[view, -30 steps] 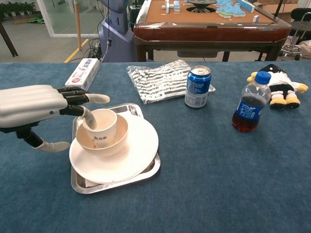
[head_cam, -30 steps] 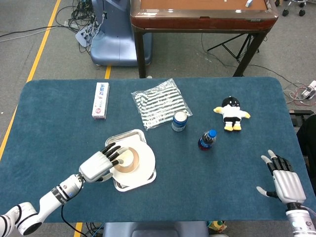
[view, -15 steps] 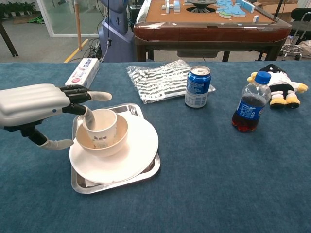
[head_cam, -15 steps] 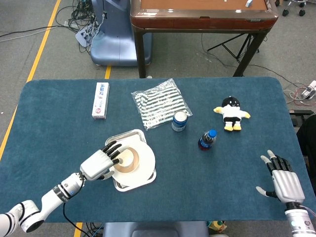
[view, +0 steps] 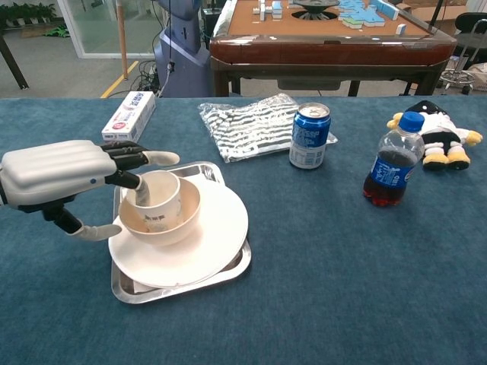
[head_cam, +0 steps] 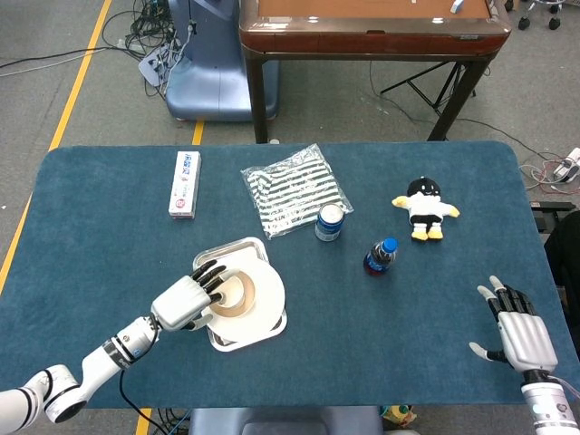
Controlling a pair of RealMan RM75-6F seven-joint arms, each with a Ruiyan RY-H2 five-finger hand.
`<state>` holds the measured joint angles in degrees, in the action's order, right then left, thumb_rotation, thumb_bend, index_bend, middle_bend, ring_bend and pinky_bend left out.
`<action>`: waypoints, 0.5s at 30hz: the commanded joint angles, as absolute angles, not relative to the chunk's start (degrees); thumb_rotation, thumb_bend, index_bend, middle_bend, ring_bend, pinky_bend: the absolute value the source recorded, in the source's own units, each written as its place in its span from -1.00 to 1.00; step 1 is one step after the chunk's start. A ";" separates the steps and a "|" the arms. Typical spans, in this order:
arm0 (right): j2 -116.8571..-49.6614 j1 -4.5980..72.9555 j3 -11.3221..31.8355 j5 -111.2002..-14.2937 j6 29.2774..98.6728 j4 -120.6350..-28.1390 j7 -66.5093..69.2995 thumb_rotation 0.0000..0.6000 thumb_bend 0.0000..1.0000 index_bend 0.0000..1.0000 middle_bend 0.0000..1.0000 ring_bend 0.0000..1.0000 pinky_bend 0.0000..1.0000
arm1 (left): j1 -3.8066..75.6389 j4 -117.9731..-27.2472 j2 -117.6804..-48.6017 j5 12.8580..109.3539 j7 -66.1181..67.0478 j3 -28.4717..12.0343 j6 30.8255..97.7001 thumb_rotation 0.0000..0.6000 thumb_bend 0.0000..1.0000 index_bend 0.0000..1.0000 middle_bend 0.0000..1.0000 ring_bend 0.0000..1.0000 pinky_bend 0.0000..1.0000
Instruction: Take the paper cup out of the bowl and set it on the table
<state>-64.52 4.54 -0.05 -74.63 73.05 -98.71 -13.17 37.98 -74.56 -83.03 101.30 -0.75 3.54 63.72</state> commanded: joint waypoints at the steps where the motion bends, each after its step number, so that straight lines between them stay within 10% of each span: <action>1: -64.56 4.61 -0.02 -74.45 72.95 -98.66 -13.23 1.00 -0.55 -1.00 -1.00 -1.00 -1.00 | 38.14 -73.98 -83.47 101.62 -1.35 3.65 64.37 1.00 -0.36 -0.08 -1.00 -1.00 -1.00; 15: -64.64 4.85 -0.05 -74.01 72.78 -98.49 -13.41 1.00 -0.55 -1.00 -1.00 -1.00 -1.00 | 38.27 -71.30 -85.10 102.99 -4.63 4.24 68.01 1.00 -0.36 0.23 -1.00 -1.00 -1.00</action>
